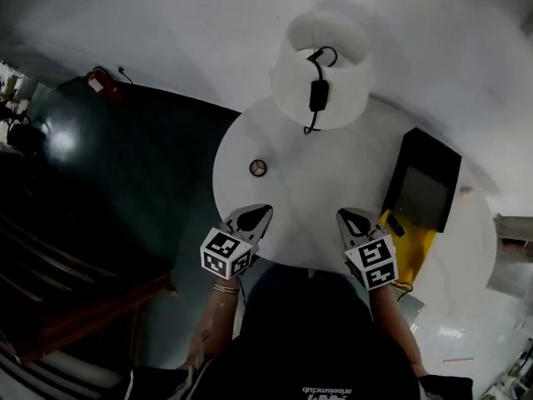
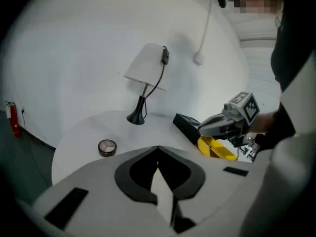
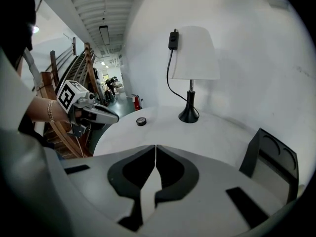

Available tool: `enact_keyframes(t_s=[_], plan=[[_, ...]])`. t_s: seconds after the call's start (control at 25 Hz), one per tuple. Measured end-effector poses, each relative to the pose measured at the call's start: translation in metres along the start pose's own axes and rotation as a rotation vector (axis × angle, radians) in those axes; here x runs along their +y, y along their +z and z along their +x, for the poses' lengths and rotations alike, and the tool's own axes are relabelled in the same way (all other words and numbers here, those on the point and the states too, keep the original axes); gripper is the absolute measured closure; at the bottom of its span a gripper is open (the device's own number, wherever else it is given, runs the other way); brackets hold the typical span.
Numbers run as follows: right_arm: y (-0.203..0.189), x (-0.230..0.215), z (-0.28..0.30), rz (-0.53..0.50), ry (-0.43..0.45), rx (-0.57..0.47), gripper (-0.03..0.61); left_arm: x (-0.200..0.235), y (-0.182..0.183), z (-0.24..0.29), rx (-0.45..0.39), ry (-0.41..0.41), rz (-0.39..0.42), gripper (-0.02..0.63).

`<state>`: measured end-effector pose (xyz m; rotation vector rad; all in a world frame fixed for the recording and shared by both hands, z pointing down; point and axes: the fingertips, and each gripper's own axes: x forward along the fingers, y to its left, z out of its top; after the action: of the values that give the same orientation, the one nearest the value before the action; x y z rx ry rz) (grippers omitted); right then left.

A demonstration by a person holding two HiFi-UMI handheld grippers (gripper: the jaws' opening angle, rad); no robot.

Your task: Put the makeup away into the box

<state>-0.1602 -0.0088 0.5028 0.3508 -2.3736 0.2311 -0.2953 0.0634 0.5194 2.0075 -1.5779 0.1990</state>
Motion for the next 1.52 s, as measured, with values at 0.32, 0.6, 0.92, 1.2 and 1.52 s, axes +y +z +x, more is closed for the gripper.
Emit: enact_keyframes(t_s=[0.32, 0.6, 0.92, 1.2, 1.52], plan=[[0.008, 0.011, 0.015, 0.011, -0.013, 0.006, 0.555, 0.032, 0.000, 0.003, 0.021, -0.014, 0.008, 0.603], [0.023, 0.023, 0.031, 0.020, -0.003, -0.010, 0.555, 0.059, -0.001, 0.005, 0.044, -0.022, 0.037, 0.603], [0.028, 0.022, 0.046, 0.033, 0.010, -0.002, 0.555, 0.080, 0.001, 0.021, 0.072, -0.021, 0.098, 0.603], [0.029, 0.025, 0.053, 0.040, 0.029, 0.014, 0.555, 0.097, 0.000, 0.030, 0.102, -0.005, 0.121, 0.603], [0.030, 0.031, 0.059, 0.046, 0.057, 0.027, 0.555, 0.113, -0.001, 0.040, 0.150, 0.033, 0.120, 0.474]])
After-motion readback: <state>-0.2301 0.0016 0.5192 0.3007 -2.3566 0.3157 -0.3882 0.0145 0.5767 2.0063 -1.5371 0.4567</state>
